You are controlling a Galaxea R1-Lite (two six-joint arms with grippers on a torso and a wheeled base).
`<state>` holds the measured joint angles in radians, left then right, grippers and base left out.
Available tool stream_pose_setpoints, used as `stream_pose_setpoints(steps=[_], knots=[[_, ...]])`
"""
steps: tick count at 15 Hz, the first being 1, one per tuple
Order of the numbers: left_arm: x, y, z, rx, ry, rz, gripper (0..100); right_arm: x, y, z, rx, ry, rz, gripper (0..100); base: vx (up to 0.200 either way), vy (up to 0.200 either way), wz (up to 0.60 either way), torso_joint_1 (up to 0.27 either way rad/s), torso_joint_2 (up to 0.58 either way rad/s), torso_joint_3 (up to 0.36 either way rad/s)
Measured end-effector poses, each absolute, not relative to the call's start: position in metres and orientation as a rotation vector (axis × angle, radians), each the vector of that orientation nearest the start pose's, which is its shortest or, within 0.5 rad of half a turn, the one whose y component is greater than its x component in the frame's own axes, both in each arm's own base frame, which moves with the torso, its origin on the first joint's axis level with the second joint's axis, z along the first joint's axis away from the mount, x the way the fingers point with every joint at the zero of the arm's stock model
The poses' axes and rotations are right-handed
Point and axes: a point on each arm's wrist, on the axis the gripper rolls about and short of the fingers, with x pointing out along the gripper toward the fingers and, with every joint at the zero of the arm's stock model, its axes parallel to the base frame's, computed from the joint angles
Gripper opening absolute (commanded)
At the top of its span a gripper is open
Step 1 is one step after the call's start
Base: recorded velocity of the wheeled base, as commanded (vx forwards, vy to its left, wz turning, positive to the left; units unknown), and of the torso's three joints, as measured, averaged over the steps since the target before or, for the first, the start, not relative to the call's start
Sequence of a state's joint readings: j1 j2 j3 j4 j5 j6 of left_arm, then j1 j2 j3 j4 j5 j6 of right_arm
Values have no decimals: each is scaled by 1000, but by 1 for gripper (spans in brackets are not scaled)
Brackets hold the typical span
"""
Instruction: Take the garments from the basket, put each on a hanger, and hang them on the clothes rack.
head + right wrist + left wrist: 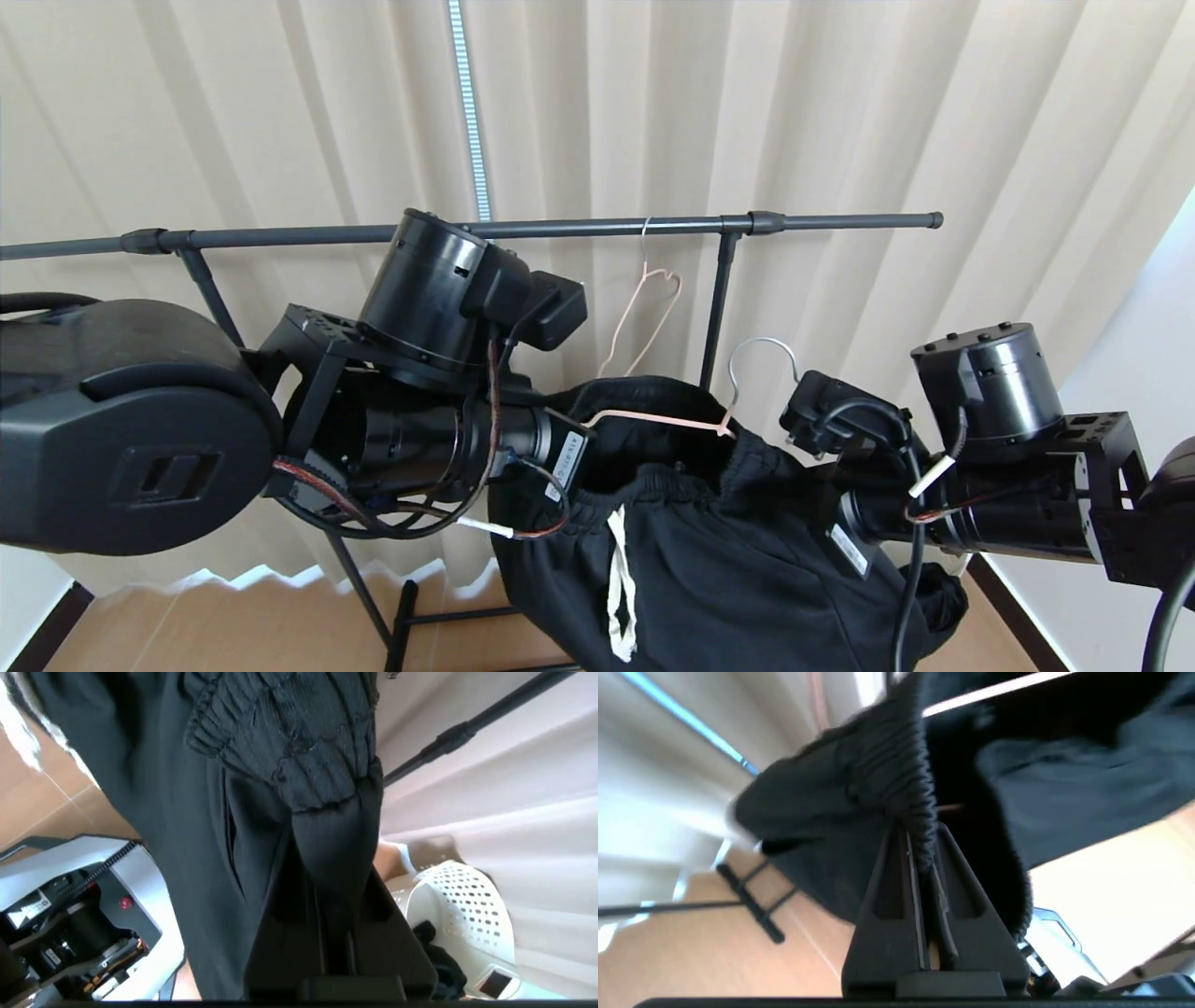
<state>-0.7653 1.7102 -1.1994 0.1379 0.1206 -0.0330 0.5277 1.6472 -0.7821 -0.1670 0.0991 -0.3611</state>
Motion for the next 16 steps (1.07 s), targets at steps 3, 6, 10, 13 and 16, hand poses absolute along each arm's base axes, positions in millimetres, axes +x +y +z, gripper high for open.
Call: stream_pose_setpoints(steps=[3, 6, 10, 13, 16], knots=[[222, -222, 220, 254, 588, -640, 0, 235, 144, 147, -456, 563, 724, 0, 0, 0, 0, 0, 0, 0], [216, -226, 218, 261, 595, -660, 0, 236, 146, 146, -421, 539, 717, 0, 0, 0, 0, 0, 0, 0], [199, -236, 220, 279, 584, -721, 0, 239, 150, 145, -371, 511, 712, 0, 0, 0, 0, 0, 0, 0], [195, -236, 211, 304, 605, -722, 0, 241, 153, 147, -315, 472, 704, 0, 0, 0, 0, 0, 0, 0], [198, -232, 202, 318, 626, -682, 0, 237, 152, 151, -287, 421, 750, 0, 0, 0, 0, 0, 0, 0]])
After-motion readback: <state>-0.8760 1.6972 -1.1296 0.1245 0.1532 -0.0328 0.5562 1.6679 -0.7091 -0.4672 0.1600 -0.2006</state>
